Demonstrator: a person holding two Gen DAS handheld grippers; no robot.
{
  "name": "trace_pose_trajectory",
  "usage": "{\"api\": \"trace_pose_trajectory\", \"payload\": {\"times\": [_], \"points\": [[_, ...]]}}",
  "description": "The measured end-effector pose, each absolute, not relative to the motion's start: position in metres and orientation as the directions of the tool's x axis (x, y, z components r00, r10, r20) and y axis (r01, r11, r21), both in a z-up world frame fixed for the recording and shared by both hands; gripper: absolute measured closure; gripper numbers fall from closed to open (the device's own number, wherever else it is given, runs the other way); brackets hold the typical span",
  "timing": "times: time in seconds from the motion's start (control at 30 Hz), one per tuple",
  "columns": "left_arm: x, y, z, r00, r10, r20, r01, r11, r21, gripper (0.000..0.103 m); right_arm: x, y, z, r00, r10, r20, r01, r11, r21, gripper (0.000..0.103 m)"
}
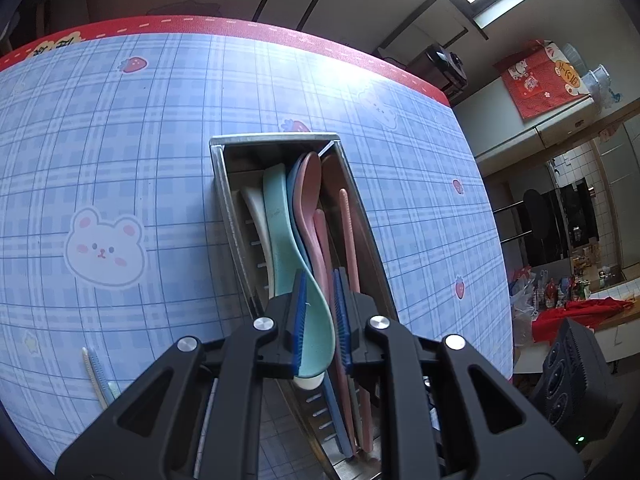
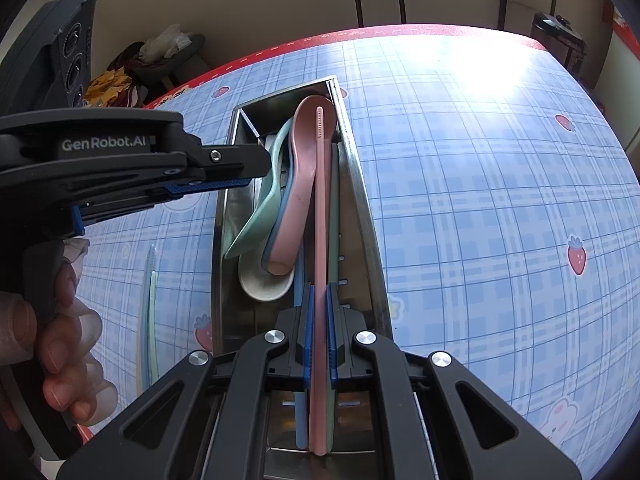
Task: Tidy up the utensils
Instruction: 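Lower the green spoon into the tray while the right gripper lowers the chopstick in, then open both grippers and lift them away from the tray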
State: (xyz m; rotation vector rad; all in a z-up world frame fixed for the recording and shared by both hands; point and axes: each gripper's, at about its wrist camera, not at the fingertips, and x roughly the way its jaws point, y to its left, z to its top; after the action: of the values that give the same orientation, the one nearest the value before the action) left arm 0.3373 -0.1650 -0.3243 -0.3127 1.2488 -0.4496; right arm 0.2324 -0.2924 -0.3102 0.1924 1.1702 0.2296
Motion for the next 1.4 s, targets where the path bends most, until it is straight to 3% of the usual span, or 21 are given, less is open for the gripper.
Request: {"api": "trace_pose_trajectory", "payload": {"times": [0.13, 0.2, 0.37, 0.53, 0.93, 0.97, 1.0, 1.17, 1.23, 1.4], "points": [[0.334, -0.153, -0.307, 0.282, -0.482, -0.829, 0.175, 0.876, -0.45, 0.082, 0.23, -0.288, -0.306, 0.369, 0.278, -0.887, -0.087, 0.96, 0.265, 0.096], [0.331, -0.144, -0.297, 0.305, -0.474, -0.826, 0.186, 0.88, -0.437, 0.071, 0.229, -0.288, -0.302, 0.374, 0.274, -0.886, -0.087, 0.962, 0.261, 0.096], [0.318, -0.114, -0.273, 0.357, -0.437, -0.825, 0.214, 0.898, -0.384, 0.06, 0.225, -0.291, -0.288, 0.39, 0.263, -0.882, -0.087, 0.964, 0.249, 0.095], [0.293, -0.08, -0.257, 0.405, -0.384, -0.83, 0.244, 0.92, -0.306, 0.047, 0.21, -0.289, -0.275, 0.404, 0.258, -0.878, -0.116, 0.966, 0.231, 0.077], [0.216, -0.008, -0.261, 0.43, -0.305, -0.85, 0.238, 0.946, -0.219, 0.042, 0.167, -0.263, -0.267, 0.4, 0.188, -0.897, -0.192, 0.974, 0.119, 0.049], [0.211, -0.004, -0.265, 0.424, -0.305, -0.853, 0.236, 0.946, -0.221, 0.034, 0.163, -0.261, -0.268, 0.399, 0.18, -0.899, -0.196, 0.975, 0.108, 0.046], [0.205, 0.0, -0.269, 0.423, -0.305, -0.853, 0.234, 0.946, -0.223, 0.019, 0.159, -0.26, -0.268, 0.4, 0.174, -0.9, -0.199, 0.975, 0.1, 0.043], [0.179, 0.014, -0.283, 0.408, -0.31, -0.859, 0.235, 0.945, -0.229, 0.018, 0.138, -0.25, -0.262, 0.432, 0.2, -0.88, -0.243, 0.965, 0.1, 0.041], [0.17, 0.019, -0.288, 0.408, -0.306, -0.86, 0.23, 0.946, -0.227, 0.008, 0.131, -0.242, -0.261, 0.436, 0.212, -0.875, -0.267, 0.958, 0.099, 0.047], [0.153, 0.03, -0.298, 0.409, -0.296, -0.863, 0.219, 0.95, -0.222, 0.007, 0.121, -0.221, -0.261, 0.417, 0.261, -0.871, -0.33, 0.936, 0.122, 0.054]]}}
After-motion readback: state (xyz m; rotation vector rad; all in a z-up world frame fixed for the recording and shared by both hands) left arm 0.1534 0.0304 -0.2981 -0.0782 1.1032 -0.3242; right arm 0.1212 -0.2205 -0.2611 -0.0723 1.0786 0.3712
